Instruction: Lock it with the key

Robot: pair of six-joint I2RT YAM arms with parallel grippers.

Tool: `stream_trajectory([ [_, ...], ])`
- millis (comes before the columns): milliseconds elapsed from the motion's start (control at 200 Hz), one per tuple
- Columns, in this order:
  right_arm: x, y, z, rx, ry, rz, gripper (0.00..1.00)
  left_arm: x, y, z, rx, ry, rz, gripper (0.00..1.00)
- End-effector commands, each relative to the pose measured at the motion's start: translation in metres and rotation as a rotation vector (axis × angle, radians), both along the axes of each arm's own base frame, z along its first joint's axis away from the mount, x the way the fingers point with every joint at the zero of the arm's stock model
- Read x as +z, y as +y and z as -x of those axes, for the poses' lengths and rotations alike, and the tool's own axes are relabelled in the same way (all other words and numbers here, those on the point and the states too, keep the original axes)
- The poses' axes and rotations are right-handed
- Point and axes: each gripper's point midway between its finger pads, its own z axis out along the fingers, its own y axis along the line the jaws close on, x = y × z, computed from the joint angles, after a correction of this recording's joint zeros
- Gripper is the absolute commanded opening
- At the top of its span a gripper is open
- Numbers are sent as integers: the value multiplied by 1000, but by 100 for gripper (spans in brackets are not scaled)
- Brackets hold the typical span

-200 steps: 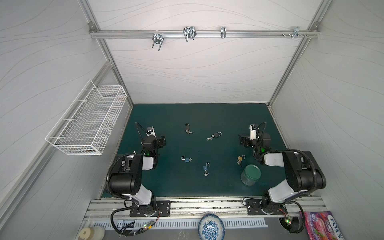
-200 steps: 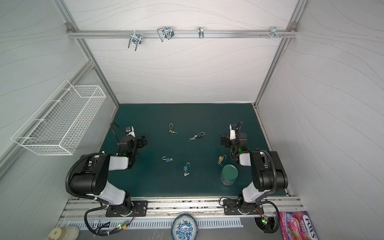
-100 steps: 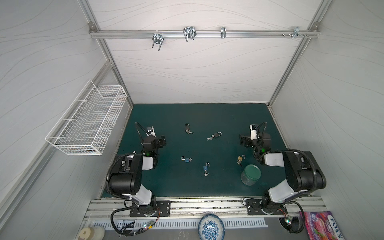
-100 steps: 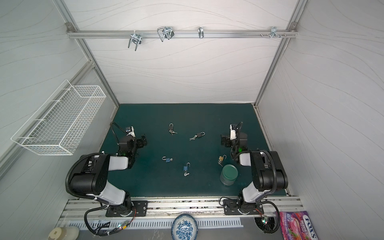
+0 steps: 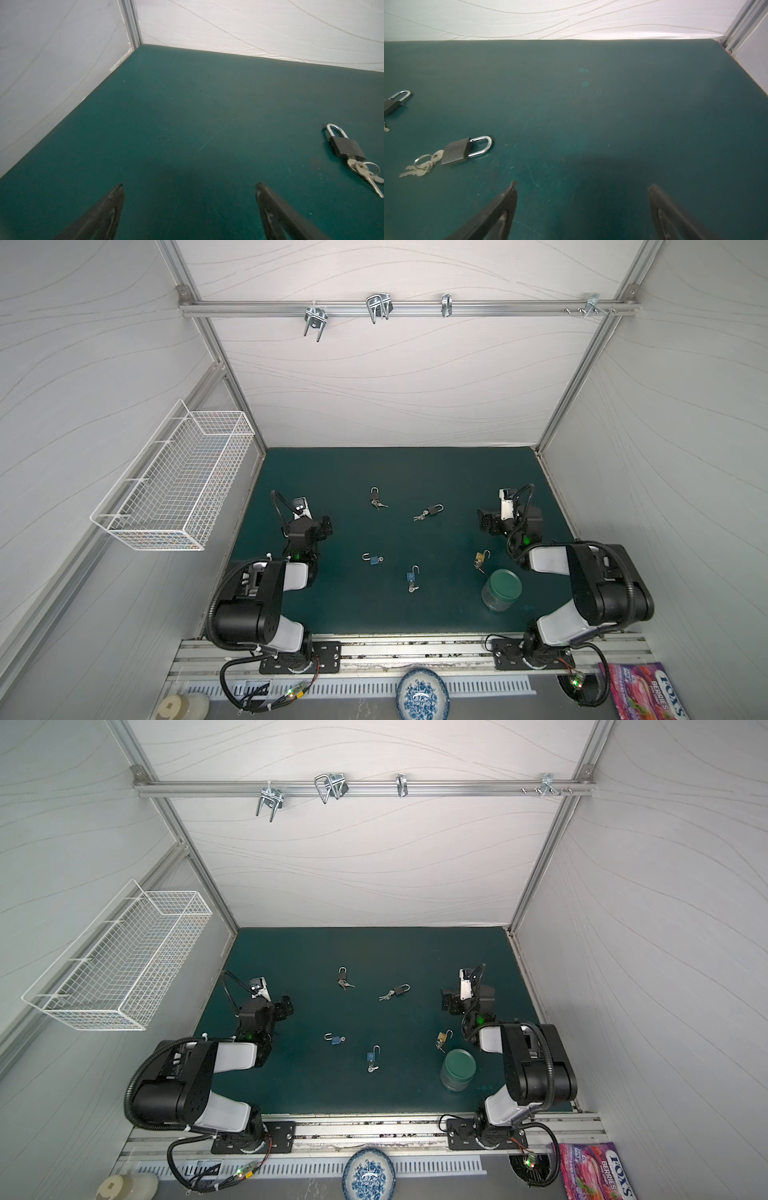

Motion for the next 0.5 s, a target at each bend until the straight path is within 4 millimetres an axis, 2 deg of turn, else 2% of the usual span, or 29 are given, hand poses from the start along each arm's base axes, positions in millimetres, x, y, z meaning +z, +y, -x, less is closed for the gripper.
stream_trajectory([
  [0,26,4,7,20,-37,19,99,45,8,6,142,-96,-76,99],
  [75,42,5,11,12,-37,15,99,52,4,14,195,-32,-55,99],
  [150,60,-2,14,-66,-29,-76,99,67,-4,18,191,-8,-36,99],
  [195,65,-7,16,-120,-4,-145,99,78,-1,22,255,-36,46,99],
  [275,70,-17,19,-239,78,-252,99,81,14,44,455,21,212,99],
  [325,69,-26,27,-341,169,-311,99,83,15,51,508,82,259,99],
  [410,73,-25,37,-372,240,-351,99,81,2,53,478,189,320,99],
  [465,78,-23,44,-375,259,-378,99,81,-14,52,396,237,365,99],
  [495,85,-16,46,-330,255,-397,99,82,-25,52,347,251,386,99],
])
